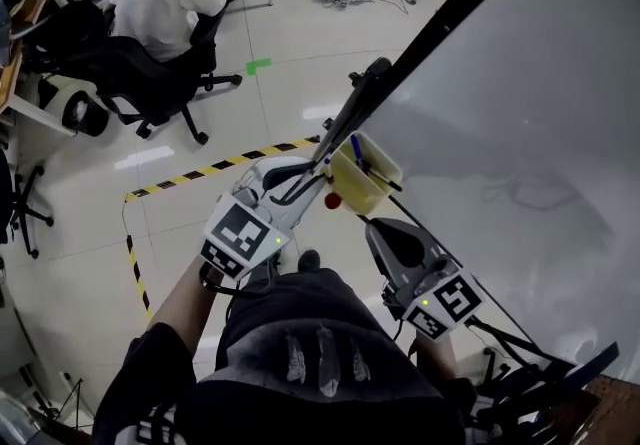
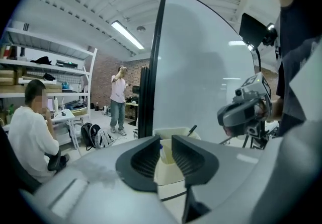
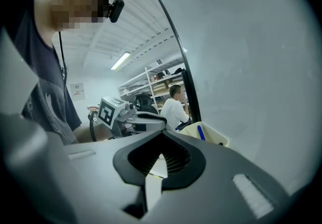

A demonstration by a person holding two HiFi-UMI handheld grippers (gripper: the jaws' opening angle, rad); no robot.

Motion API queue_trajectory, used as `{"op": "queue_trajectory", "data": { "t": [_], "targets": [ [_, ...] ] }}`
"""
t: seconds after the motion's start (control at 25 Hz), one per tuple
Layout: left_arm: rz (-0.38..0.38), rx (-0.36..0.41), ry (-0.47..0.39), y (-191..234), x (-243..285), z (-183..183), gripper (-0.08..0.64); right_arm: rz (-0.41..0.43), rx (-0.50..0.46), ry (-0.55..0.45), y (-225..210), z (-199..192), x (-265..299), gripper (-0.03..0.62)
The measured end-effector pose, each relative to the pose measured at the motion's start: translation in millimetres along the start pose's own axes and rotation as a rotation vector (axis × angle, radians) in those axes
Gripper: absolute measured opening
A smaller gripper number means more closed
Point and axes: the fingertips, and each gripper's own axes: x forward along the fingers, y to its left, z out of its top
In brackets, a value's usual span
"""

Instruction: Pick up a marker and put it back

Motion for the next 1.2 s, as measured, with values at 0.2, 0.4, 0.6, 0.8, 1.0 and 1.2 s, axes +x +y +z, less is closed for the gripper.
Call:
{"op": "queue_trajectory", "data": {
  "t": [0.2,0.4,0.6,0.8,1.0,1.2],
  "targets": [
    [-0.041,-0.017,0.01,5,19,-9,0.17,-0.027,0.017,0.006,-8,0,3,0.002],
    [-0.05,0.004,0.032,6,35,-21,0.169,-0.036,0.028,0.014,-10,-2,6,0.002],
    [-0.03,0.048,0.019,4,46,-25,0.133,-0.043,0.037,0.021,-13,-4,7,0.002],
    [0.007,0.067,-0.008,6,47,-24,0.083,-0.051,0.045,0.026,-15,-7,4,0.002],
    [0.033,0.082,-0.016,7,47,-22,0.078,-0.05,0.052,0.025,-19,-10,2,0.002],
    [0.056,0.093,-0.024,6,43,-20,0.069,-0.044,0.059,0.021,-19,-10,2,0.002]
  ]
}}
